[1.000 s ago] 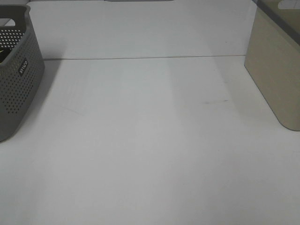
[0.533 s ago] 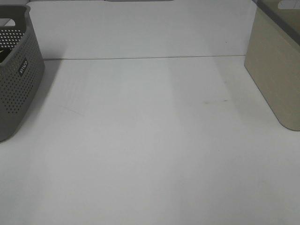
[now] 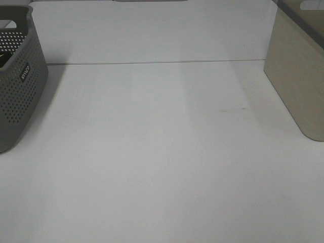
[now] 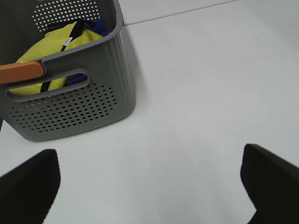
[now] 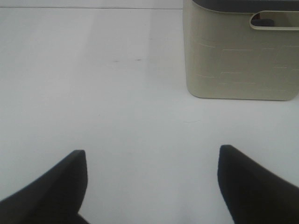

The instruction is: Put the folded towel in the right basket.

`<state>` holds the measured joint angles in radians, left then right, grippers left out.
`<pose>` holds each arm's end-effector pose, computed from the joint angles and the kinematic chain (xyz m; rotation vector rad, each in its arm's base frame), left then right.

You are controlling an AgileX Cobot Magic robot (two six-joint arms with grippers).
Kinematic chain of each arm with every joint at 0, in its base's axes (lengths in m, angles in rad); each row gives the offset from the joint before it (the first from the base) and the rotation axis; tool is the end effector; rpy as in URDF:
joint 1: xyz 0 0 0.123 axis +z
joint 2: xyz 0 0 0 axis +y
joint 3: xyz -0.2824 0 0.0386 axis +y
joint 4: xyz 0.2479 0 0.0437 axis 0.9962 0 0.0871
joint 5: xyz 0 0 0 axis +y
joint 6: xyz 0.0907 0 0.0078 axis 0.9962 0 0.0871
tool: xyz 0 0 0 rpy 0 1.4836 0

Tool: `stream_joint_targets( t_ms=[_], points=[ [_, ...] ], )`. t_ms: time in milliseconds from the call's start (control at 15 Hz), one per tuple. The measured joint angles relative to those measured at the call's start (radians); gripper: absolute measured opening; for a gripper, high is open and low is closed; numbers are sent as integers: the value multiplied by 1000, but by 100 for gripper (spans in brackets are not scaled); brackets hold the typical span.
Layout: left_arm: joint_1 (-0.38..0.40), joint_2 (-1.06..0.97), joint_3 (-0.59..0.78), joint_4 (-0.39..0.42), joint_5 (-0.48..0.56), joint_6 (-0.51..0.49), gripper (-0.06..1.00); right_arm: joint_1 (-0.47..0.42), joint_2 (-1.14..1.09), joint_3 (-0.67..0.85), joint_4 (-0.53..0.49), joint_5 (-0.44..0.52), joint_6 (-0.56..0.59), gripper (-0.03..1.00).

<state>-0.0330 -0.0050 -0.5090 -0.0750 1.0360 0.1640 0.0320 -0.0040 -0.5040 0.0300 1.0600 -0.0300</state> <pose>-0.0060 -0.0057 0.2818 0.2000 1.9934 -0.0052 -0.0060 0.0022 0.2783 -0.0646 2.0344 0.0371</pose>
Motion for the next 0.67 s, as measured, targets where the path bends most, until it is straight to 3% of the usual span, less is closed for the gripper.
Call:
stream_joint_targets(
  t_ms=[667],
  points=[
    [0,0,0,0,0,0,99,0,0,0,0,0,0,72]
  ],
)
